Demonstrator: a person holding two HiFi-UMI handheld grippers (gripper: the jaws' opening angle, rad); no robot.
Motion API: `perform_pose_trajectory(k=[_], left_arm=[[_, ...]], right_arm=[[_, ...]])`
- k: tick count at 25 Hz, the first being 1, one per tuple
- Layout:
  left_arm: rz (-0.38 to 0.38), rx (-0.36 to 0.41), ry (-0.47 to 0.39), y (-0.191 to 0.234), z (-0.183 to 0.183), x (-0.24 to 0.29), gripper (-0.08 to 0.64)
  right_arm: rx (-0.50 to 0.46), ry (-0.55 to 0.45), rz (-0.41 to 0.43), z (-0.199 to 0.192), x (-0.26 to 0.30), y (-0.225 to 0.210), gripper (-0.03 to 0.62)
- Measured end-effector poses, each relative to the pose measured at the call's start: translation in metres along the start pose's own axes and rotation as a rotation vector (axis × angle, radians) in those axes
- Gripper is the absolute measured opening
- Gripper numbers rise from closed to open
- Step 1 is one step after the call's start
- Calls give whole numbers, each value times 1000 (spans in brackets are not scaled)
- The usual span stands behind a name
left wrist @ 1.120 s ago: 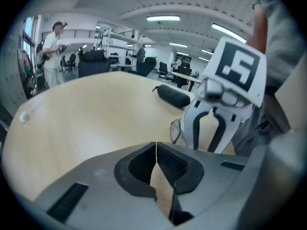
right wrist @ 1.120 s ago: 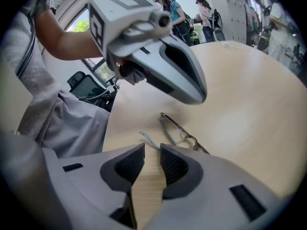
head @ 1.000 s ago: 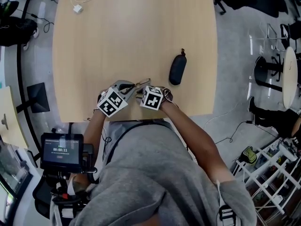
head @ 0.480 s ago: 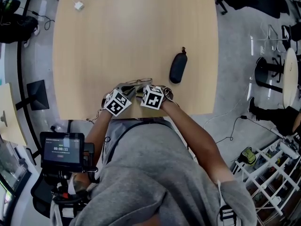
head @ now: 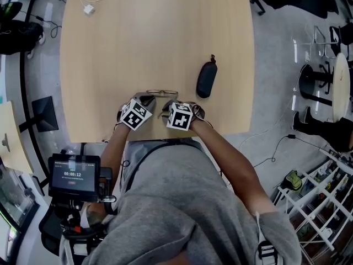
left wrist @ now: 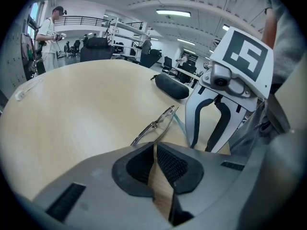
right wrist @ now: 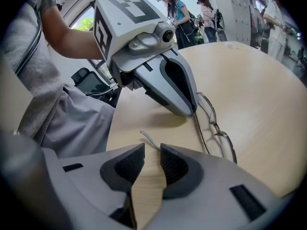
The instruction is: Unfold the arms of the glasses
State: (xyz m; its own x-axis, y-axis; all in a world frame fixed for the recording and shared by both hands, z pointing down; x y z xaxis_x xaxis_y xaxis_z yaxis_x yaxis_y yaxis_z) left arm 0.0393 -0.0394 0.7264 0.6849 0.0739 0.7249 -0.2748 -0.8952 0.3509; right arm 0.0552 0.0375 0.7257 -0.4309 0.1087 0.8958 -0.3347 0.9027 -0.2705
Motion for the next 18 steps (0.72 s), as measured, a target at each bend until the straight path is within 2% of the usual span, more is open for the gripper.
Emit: perform_pose_trajectory(k=[2,6,12,14,18], left_arm=[[-19,46,-13,-8,9,-4,8],[-29,187,-53,-33,47,0,8],[-17,325,79,-37,38,32,8],[-6,344,100,-34,35,35,8],[4,324,97,-30,34,35,8]], right_arm=[[1,-1,-4,-4,0,1,103],[17,-28,14,-3,-3,4,103],[11,-23,25,0,-6,8,103],[9,-20,30,-3,-7,9,103],[6,-6,48,-14,-10,13,103]])
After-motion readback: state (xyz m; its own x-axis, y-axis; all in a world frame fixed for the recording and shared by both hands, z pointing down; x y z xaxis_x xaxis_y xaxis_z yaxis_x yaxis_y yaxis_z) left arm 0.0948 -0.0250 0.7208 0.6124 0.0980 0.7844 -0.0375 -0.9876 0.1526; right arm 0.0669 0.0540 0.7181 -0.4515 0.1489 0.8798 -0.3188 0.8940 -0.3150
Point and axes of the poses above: the fingertips, and each gripper's own axes: x forward along the fingers, y to its left, z out of its top, the point moved 1 cm from there along -x, backward along the fingers, and after that the axes turned 5 degrees about -z, right-handed, at the moved point
